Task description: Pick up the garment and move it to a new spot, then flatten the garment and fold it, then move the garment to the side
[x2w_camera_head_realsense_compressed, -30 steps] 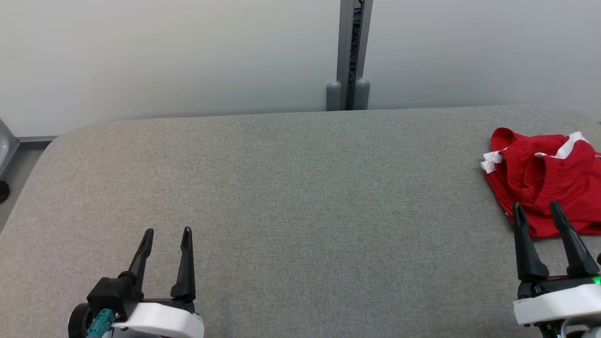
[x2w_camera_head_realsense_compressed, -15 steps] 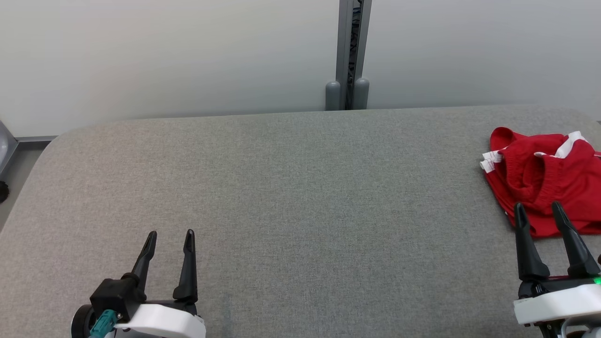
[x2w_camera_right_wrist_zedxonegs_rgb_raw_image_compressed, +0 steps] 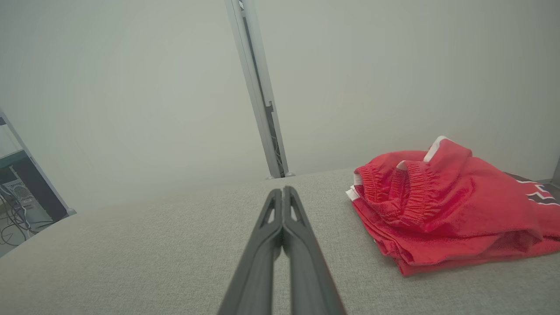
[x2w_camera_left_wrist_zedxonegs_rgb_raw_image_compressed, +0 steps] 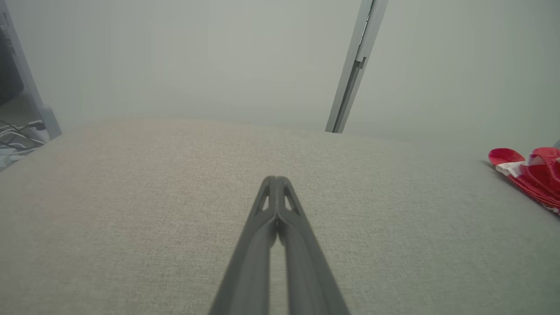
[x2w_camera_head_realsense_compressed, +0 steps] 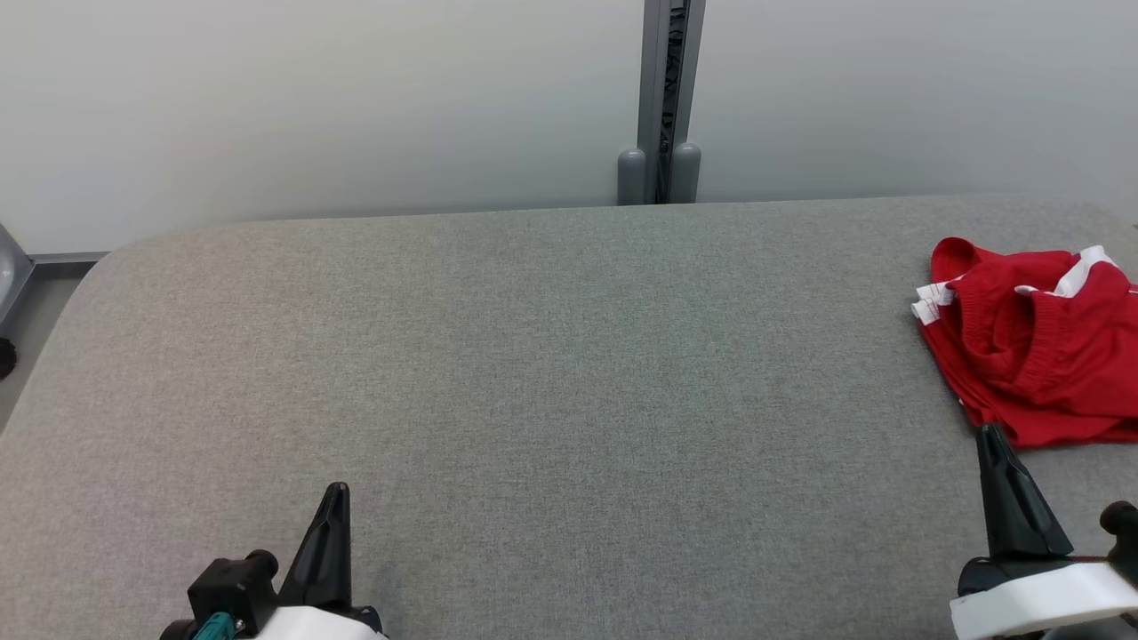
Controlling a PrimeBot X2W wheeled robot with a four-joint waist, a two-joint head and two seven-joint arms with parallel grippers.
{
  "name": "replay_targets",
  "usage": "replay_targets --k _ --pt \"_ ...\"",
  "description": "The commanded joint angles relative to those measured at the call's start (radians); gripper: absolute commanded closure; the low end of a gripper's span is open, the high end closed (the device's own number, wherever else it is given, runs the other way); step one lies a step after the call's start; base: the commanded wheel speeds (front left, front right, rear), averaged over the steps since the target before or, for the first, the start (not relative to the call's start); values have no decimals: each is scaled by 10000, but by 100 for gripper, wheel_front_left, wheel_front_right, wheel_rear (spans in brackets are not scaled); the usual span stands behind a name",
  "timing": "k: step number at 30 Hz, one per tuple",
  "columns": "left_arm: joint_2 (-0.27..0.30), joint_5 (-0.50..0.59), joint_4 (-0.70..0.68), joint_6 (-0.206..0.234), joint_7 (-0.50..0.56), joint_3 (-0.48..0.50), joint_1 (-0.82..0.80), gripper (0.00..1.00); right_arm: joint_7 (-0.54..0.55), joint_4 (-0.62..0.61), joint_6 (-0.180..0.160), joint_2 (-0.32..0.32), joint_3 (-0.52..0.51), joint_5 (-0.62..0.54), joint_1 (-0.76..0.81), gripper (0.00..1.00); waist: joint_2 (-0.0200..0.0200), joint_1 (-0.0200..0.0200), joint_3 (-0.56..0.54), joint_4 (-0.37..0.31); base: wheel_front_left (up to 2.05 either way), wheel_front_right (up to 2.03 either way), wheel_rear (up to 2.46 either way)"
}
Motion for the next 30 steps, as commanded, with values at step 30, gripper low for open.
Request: replay_targets --k 30 --pt "-121 -4884 581 -569 1045 412 -1346 100 1604 559 0 363 -1277 4409 -757 100 -1 0 -2 -29 0 0 0"
